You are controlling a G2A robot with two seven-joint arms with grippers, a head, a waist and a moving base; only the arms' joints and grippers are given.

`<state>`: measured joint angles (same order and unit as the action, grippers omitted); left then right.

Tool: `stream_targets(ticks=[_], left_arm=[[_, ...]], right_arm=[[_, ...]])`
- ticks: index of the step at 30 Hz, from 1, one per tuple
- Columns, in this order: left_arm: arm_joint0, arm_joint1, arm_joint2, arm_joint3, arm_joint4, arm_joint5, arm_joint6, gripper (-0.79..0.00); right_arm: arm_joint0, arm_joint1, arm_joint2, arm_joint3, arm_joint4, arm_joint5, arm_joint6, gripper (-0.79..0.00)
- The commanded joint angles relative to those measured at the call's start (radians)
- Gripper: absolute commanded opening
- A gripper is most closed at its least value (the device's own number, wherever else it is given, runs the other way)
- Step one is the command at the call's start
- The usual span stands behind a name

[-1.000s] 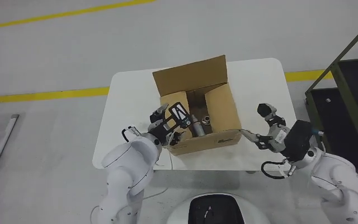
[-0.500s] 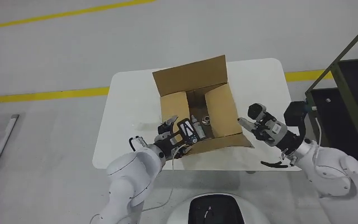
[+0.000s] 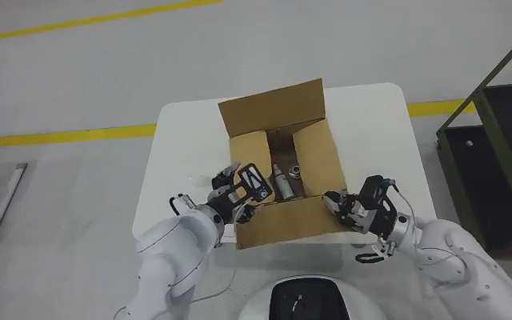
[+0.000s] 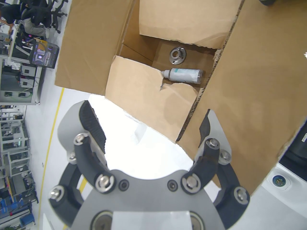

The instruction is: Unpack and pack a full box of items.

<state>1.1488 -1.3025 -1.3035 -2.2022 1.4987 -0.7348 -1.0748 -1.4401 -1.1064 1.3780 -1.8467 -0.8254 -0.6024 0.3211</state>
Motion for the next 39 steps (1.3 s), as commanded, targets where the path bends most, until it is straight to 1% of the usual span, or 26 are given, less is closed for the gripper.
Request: stream_targets(ticks=[1, 6, 7, 9, 12, 14, 17, 19, 22, 27, 32, 36, 39], left_arm=[[-0.011, 0.001, -0.008, 0.002, 0.002, 0.025, 0.003, 0.000], [-0.034, 0.003, -0.008, 0.020, 0.003, 0.068, 0.025, 0.000], [-0.040, 0.003, -0.006, 0.023, 0.004, 0.081, 0.032, 0.000], [-0.051, 0.003, -0.003, 0.026, 0.017, 0.118, 0.049, 0.000], [-0.064, 0.001, 0.010, 0.039, 0.018, 0.166, 0.076, 0.000], [-0.074, 0.000, 0.022, 0.052, 0.020, 0.188, 0.087, 0.000], [-0.093, -0.002, 0.045, 0.077, 0.019, 0.211, 0.100, 0.000], [-0.107, -0.004, 0.061, 0.095, 0.018, 0.224, 0.108, 0.000], [-0.125, -0.006, 0.088, 0.125, 0.014, 0.236, 0.117, 0.000], [-0.147, -0.010, 0.130, 0.167, 0.006, 0.244, 0.115, 0.000], [-0.154, -0.009, 0.144, 0.192, 0.010, 0.238, 0.102, 0.000], [-0.156, -0.007, 0.147, 0.205, 0.026, 0.229, 0.093, 0.000], [-0.154, -0.005, 0.149, 0.217, 0.034, 0.226, 0.090, 0.000]], right_arm=[[-0.002, 0.000, -0.006, 0.009, -0.025, 0.009, -0.010, -0.785], [0.013, -0.002, -0.023, 0.034, -0.046, 0.020, -0.031, -0.785], [0.017, -0.002, -0.018, 0.031, -0.047, 0.021, -0.049, -0.785], [0.012, -0.004, 0.007, 0.019, -0.025, 0.042, -0.124, -0.785], [-0.021, -0.004, 0.073, 0.001, -0.015, 0.119, -0.223, -0.785], [-0.045, -0.005, 0.108, 0.004, -0.007, 0.177, -0.261, -0.785], [-0.048, -0.006, 0.131, 0.052, -0.002, 0.262, -0.239, -0.785], [-0.034, -0.007, 0.123, 0.081, 0.003, 0.278, -0.209, -0.785], [-0.014, -0.009, 0.089, 0.110, -0.018, 0.269, -0.182, -0.785], [-0.012, -0.015, 0.019, 0.129, -0.039, 0.219, -0.171, -0.785], [-0.032, -0.018, -0.025, 0.116, -0.054, 0.169, -0.165, -0.785], [-0.057, -0.016, -0.035, 0.096, -0.059, 0.133, -0.161, -0.785], [-0.069, -0.015, -0.020, 0.082, -0.058, 0.149, -0.180, -0.785]])
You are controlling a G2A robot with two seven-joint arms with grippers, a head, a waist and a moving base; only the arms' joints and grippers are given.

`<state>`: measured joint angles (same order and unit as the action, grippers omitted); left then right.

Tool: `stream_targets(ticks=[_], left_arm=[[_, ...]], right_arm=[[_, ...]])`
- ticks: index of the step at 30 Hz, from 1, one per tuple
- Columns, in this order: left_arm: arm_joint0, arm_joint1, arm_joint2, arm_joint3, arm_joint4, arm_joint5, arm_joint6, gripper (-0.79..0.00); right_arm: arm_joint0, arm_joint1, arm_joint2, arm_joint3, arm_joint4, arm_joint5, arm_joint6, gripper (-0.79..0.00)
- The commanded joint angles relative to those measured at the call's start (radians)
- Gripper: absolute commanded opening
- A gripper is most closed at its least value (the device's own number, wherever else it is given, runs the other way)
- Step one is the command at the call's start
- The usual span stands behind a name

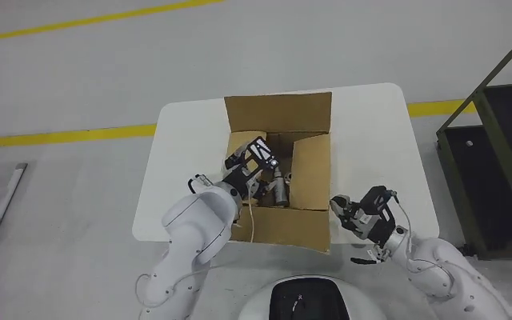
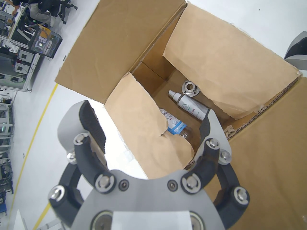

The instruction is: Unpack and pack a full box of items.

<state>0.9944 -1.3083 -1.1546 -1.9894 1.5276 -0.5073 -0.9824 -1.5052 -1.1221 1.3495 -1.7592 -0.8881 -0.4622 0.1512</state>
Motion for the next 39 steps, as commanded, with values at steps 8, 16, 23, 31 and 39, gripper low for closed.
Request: stream_targets(ticks=[8, 16, 23, 31, 39], left_arm=[[-0.001, 0.004, 0.018, 0.066, 0.049, -0.017, -0.017, 0.000], [-0.032, 0.000, 0.063, 0.192, 0.126, 0.006, -0.007, 0.000], [-0.056, -0.003, 0.086, 0.247, 0.189, 0.024, -0.008, -0.006], [-0.044, -0.005, 0.073, 0.237, 0.175, 0.037, -0.030, -0.785], [-0.023, -0.004, 0.042, 0.184, 0.146, 0.065, -0.044, -0.785]], right_arm=[[0.011, 0.004, 0.093, -0.097, 0.037, 0.050, -0.039, -0.785], [0.046, 0.001, 0.074, -0.117, 0.033, 0.062, -0.015, -0.785], [0.043, 0.000, 0.064, -0.111, 0.019, 0.057, -0.015, -0.785], [0.055, -0.001, 0.058, -0.110, 0.006, 0.056, -0.013, -0.785], [0.055, -0.002, 0.055, -0.112, 0.002, 0.055, -0.009, -0.785]])
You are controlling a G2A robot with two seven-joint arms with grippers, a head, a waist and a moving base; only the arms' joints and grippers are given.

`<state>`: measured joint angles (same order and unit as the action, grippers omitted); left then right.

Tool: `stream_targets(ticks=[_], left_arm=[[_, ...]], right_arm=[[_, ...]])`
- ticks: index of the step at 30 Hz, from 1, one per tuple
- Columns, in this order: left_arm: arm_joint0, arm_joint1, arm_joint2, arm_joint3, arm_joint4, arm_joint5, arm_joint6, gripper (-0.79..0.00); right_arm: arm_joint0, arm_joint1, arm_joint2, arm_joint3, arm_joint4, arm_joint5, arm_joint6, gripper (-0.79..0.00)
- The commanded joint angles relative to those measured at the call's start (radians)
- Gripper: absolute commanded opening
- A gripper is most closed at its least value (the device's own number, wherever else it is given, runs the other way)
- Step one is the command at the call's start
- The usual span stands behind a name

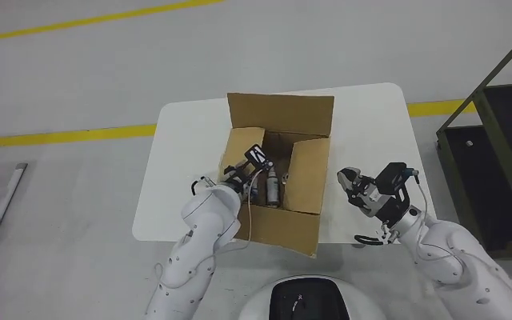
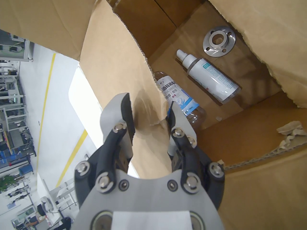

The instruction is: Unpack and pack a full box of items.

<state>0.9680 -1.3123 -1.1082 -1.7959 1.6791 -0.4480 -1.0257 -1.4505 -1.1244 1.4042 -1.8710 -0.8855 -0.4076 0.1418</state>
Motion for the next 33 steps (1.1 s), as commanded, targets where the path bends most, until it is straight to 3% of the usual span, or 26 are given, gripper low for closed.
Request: stream_targets(ticks=[1, 6, 15, 22, 24, 26, 27, 28, 33], left_arm=[[0.007, 0.000, -0.009, -0.019, -0.010, 0.012, -0.003, -0.785], [0.018, 0.000, -0.035, -0.060, -0.045, 0.037, -0.010, -0.785], [0.053, -0.005, -0.103, -0.165, -0.230, 0.139, -0.048, -0.785], [0.073, -0.010, -0.144, -0.199, -0.413, 0.244, -0.088, -0.785], [0.075, -0.010, -0.159, -0.210, -0.444, 0.267, -0.110, -0.699], [0.079, -0.007, -0.168, -0.214, -0.442, 0.271, -0.126, -0.542], [0.081, -0.006, -0.171, -0.211, -0.434, 0.268, -0.129, -0.095], [0.081, -0.004, -0.174, -0.209, -0.427, 0.265, -0.129, 0.000], [0.077, 0.002, -0.186, -0.213, -0.386, 0.240, -0.119, 0.000]], right_arm=[[-0.001, 0.000, 0.001, 0.000, -0.001, 0.000, 0.000, -0.785], [-0.007, 0.001, 0.012, -0.001, 0.006, -0.005, 0.000, -0.785], [-0.024, 0.003, 0.044, -0.015, 0.017, 0.004, -0.003, -0.785], [-0.036, 0.003, 0.056, -0.021, 0.026, 0.009, 0.003, -0.785], [-0.036, 0.003, 0.054, -0.021, 0.026, 0.009, 0.009, -0.785], [-0.032, 0.003, 0.049, -0.019, 0.024, 0.007, 0.022, -0.785], [-0.029, 0.003, 0.046, -0.016, 0.023, 0.006, 0.031, -0.785], [-0.026, 0.003, 0.042, -0.014, 0.022, 0.005, 0.037, -0.785], [-0.013, 0.001, 0.022, 0.007, 0.007, 0.005, 0.055, -0.785]])
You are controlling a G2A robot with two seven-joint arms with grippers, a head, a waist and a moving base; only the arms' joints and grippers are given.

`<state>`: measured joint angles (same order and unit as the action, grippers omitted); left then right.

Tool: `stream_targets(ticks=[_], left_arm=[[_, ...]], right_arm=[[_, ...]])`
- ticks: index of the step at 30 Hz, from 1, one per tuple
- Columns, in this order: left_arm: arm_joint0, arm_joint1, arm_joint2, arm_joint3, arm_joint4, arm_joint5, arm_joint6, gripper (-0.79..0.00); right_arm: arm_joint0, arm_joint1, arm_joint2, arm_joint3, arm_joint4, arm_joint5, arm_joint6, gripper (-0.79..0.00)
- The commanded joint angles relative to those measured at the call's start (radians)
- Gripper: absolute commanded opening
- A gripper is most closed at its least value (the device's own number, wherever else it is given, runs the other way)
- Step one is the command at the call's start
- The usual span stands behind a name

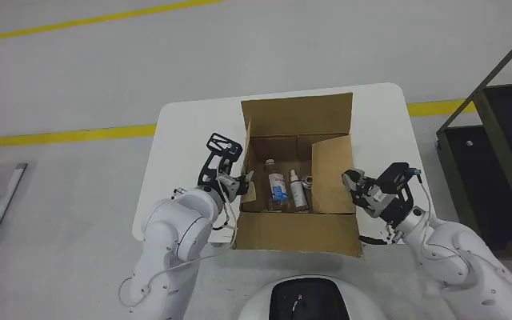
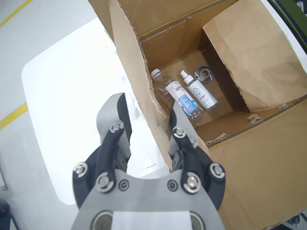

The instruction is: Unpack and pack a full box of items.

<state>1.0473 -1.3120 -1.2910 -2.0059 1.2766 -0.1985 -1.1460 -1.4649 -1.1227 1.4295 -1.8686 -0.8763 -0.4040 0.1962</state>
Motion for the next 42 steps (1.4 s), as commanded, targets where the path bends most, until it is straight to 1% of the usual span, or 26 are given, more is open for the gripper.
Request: stream_targets(ticks=[1, 6, 9, 11, 13, 19, 27, 33, 39, 42], left_arm=[[-0.003, 0.004, -0.006, -0.005, 0.035, -0.019, 0.003, 0.000], [-0.010, 0.012, -0.038, 0.008, 0.076, -0.025, -0.002, 0.000], [-0.014, 0.018, -0.055, 0.016, 0.126, -0.054, 0.002, 0.000], [-0.010, 0.020, -0.070, 0.029, 0.111, -0.058, 0.017, 0.000], [-0.010, 0.026, -0.083, 0.045, 0.150, -0.083, 0.022, 0.000], [0.004, 0.038, -0.104, 0.086, 0.255, -0.122, 0.046, 0.000], [0.022, 0.049, -0.148, 0.125, 0.312, -0.142, 0.073, 0.000], [0.031, 0.057, -0.154, 0.140, 0.369, -0.170, 0.085, 0.000], [0.041, 0.061, -0.147, 0.151, 0.407, -0.176, 0.104, 0.000], [0.040, 0.061, -0.147, 0.141, 0.413, -0.171, 0.112, 0.000]], right_arm=[[0.002, -0.001, -0.007, 0.009, -0.005, 0.002, 0.000, -0.785], [0.004, -0.001, -0.016, 0.025, -0.023, 0.008, 0.005, -0.785], [0.004, -0.002, -0.019, 0.028, -0.034, 0.013, 0.003, -0.785], [0.004, -0.002, -0.021, 0.029, -0.036, 0.016, 0.002, -0.785], [0.005, -0.002, -0.023, 0.033, -0.041, 0.017, 0.002, -0.785], [0.009, -0.004, -0.030, 0.037, -0.045, 0.019, 0.001, -0.785], [0.009, -0.004, -0.028, 0.046, -0.047, 0.018, -0.001, -0.785], [0.010, -0.004, -0.028, 0.047, -0.047, 0.018, 0.000, -0.785], [0.013, -0.005, -0.031, 0.050, -0.043, 0.017, 0.003, -0.785], [0.015, -0.005, -0.028, 0.047, -0.038, 0.020, -0.001, -0.785]])
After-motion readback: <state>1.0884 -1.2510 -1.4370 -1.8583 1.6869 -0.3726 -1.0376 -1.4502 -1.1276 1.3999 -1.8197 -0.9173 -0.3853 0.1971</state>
